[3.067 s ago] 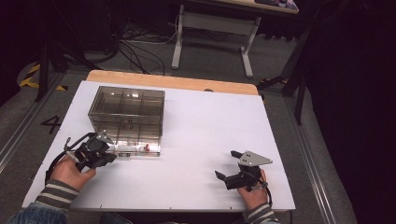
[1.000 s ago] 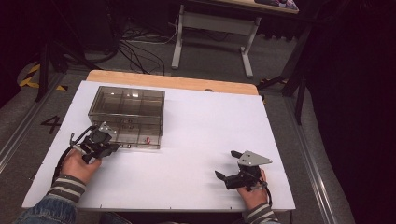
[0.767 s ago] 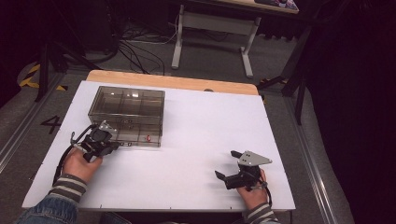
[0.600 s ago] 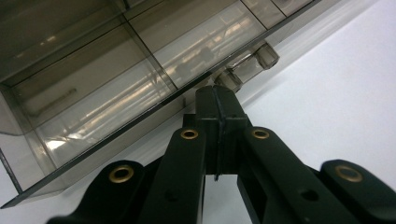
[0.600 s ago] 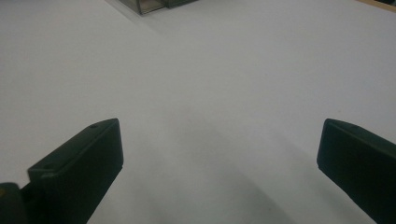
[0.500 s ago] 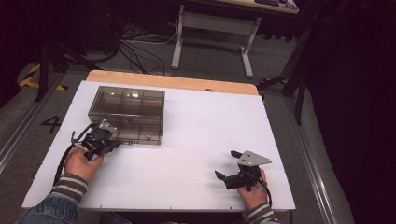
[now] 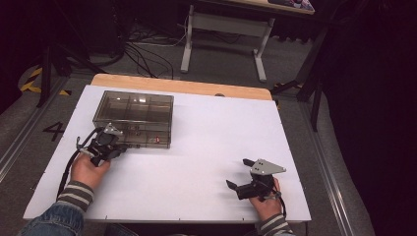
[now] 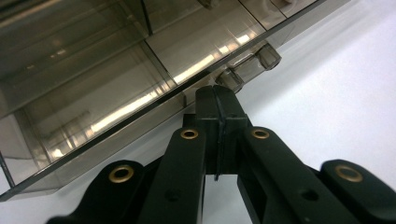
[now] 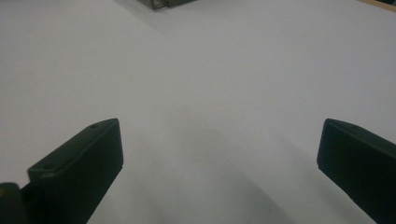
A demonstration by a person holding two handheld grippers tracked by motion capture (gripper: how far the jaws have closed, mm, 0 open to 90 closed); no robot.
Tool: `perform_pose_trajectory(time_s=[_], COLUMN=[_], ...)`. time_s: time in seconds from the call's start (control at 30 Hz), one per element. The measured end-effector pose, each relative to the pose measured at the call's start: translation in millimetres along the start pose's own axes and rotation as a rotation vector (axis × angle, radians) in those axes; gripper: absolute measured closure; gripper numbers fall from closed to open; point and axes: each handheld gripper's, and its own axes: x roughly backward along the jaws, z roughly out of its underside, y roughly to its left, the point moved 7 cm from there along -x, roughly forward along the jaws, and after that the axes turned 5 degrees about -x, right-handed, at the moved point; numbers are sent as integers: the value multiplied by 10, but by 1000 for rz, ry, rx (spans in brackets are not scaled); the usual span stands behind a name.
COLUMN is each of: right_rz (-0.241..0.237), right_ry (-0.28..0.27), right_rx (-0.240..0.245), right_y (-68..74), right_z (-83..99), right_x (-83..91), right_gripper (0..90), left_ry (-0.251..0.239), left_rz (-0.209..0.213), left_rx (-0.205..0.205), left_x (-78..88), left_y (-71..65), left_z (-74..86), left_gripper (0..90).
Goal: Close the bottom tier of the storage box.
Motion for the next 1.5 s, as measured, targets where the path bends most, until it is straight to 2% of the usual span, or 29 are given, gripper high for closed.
perform_pose_trajectory(time_s=[0.07, 0.57, 0.87, 1.0, 1.1, 1.23, 1.37, 1.5], right_rz=[0, 0, 0, 0, -1, -3, -5, -10], right_ry=[0, 1, 1, 1, 3, 0, -1, -2], right_rx=[0, -1, -1, -2, -6, -7, -8, -15], right_y=[0, 0, 0, 0, -2, -6, -3, -5], right_z=[0, 1, 0, -1, 0, -2, -5, -9], right_x=[0, -1, -2, -3, 0, -1, -4, -3], right_gripper=[11, 11, 11, 11, 11, 11, 11, 11], left_ry=[-4, -24, -30, -28, -17, -14, -38, -75], left_rz=[-11, -42, -28, -32, -57, -49, -40, -10], left_rx=[-9, 10, 24, 21, -1, -11, -22, -30], left_x=[-16, -99, -106, -106, -94, -46, 49, 147], left_y=[12, 98, 110, 106, 100, 73, 31, -38], left_z=[-17, -113, -123, -122, -120, -111, -124, -152], left_gripper=[894, 893, 894, 893, 892, 857, 802, 733])
